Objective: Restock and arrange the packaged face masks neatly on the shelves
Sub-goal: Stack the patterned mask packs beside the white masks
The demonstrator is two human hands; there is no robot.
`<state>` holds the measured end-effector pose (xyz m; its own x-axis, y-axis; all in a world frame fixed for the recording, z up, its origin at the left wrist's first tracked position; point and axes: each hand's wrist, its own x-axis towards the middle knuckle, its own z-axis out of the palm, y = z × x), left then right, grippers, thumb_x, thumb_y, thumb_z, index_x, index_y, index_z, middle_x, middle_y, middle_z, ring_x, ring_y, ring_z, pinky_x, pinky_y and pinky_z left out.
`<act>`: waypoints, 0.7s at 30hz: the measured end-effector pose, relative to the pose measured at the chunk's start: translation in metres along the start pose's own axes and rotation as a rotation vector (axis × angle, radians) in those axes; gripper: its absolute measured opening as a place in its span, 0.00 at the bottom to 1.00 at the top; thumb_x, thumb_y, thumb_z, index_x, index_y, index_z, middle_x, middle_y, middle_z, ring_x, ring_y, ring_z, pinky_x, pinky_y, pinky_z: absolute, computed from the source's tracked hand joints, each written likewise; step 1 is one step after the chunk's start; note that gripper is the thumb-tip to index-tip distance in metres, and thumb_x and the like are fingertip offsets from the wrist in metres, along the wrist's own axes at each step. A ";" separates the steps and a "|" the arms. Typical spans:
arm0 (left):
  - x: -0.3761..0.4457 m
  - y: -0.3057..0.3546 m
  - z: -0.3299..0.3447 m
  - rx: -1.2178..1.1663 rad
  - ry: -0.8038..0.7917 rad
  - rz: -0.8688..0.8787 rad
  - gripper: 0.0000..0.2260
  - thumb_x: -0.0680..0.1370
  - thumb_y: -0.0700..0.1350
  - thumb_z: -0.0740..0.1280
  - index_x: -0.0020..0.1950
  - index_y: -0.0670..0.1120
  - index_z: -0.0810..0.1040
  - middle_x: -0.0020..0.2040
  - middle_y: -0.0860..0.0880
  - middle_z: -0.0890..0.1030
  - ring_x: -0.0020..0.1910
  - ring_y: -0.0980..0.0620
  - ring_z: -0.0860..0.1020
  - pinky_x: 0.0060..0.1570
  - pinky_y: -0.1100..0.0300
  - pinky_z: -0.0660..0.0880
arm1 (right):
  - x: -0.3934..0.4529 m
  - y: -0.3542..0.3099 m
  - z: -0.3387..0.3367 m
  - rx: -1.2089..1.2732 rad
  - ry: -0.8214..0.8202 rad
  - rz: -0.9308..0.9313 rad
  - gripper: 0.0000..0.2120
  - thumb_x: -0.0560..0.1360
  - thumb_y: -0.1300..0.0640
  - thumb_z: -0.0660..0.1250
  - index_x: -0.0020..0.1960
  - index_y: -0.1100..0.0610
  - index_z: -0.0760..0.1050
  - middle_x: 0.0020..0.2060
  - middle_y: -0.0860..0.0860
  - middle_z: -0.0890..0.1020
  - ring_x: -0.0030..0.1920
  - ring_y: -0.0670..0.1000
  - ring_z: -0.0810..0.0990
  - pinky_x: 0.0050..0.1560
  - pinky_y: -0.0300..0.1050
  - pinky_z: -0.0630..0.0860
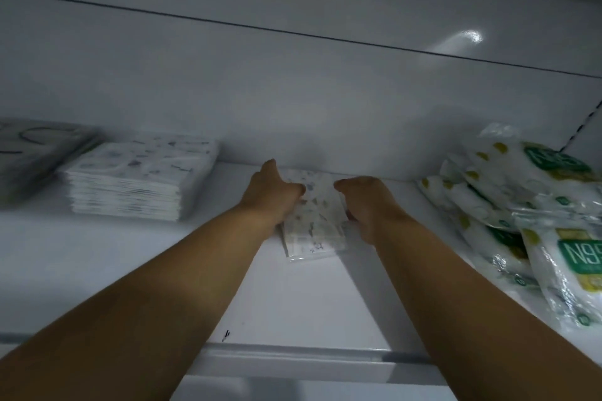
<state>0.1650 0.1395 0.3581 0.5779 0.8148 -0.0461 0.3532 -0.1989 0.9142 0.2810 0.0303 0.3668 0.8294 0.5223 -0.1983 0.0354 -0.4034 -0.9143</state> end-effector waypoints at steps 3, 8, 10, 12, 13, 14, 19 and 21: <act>0.005 0.004 0.000 -0.392 0.036 -0.158 0.18 0.69 0.40 0.74 0.57 0.43 0.74 0.51 0.44 0.81 0.51 0.44 0.81 0.57 0.45 0.79 | -0.001 0.001 0.008 0.211 -0.024 0.088 0.08 0.77 0.60 0.68 0.40 0.57 0.73 0.31 0.53 0.69 0.30 0.51 0.68 0.34 0.45 0.69; -0.002 0.012 -0.008 -0.533 -0.034 -0.244 0.09 0.70 0.28 0.71 0.48 0.36 0.81 0.47 0.34 0.84 0.44 0.35 0.84 0.47 0.36 0.81 | -0.012 0.001 0.008 0.470 -0.195 0.156 0.03 0.77 0.65 0.69 0.47 0.65 0.79 0.38 0.61 0.83 0.37 0.58 0.82 0.45 0.54 0.82; -0.012 0.014 -0.007 -0.504 -0.061 -0.199 0.09 0.71 0.26 0.69 0.45 0.38 0.82 0.45 0.34 0.84 0.42 0.36 0.85 0.47 0.37 0.81 | -0.016 0.004 0.007 0.498 -0.270 0.141 0.08 0.76 0.66 0.69 0.54 0.68 0.80 0.45 0.63 0.85 0.42 0.60 0.85 0.46 0.55 0.83; -0.022 0.018 -0.010 -0.495 -0.027 -0.115 0.10 0.71 0.28 0.70 0.45 0.41 0.83 0.44 0.36 0.85 0.41 0.37 0.85 0.46 0.38 0.82 | -0.022 0.006 0.006 0.464 -0.310 0.089 0.13 0.74 0.67 0.69 0.59 0.68 0.78 0.51 0.65 0.84 0.48 0.63 0.84 0.53 0.60 0.81; -0.028 0.022 -0.012 -0.510 -0.016 -0.052 0.10 0.69 0.30 0.72 0.46 0.42 0.83 0.44 0.37 0.85 0.43 0.37 0.85 0.46 0.38 0.82 | -0.023 0.005 0.004 0.448 -0.324 0.043 0.14 0.74 0.67 0.69 0.59 0.67 0.79 0.52 0.65 0.84 0.51 0.64 0.84 0.55 0.61 0.80; -0.034 0.026 -0.015 -0.532 -0.006 0.014 0.12 0.67 0.32 0.73 0.49 0.43 0.83 0.46 0.38 0.86 0.45 0.37 0.85 0.48 0.38 0.82 | -0.025 0.002 0.001 0.440 -0.329 -0.019 0.14 0.75 0.67 0.69 0.59 0.66 0.79 0.51 0.63 0.85 0.52 0.64 0.84 0.56 0.59 0.81; -0.062 0.030 -0.027 -0.481 0.060 0.240 0.18 0.73 0.40 0.74 0.60 0.52 0.77 0.52 0.50 0.85 0.51 0.52 0.84 0.50 0.53 0.82 | -0.043 -0.014 -0.013 0.472 -0.286 -0.330 0.13 0.74 0.65 0.71 0.58 0.59 0.78 0.49 0.56 0.86 0.48 0.57 0.86 0.46 0.55 0.83; -0.069 0.021 -0.025 -0.435 0.075 0.222 0.17 0.77 0.38 0.72 0.59 0.55 0.74 0.54 0.53 0.84 0.53 0.54 0.83 0.50 0.56 0.81 | -0.050 -0.006 -0.011 0.493 -0.271 -0.368 0.19 0.69 0.65 0.73 0.59 0.57 0.75 0.50 0.55 0.85 0.49 0.56 0.86 0.47 0.56 0.83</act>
<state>0.1146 0.0926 0.3903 0.5444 0.8186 0.1830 -0.1211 -0.1391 0.9828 0.2456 -0.0013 0.3860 0.6401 0.7564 0.1343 -0.0233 0.1939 -0.9808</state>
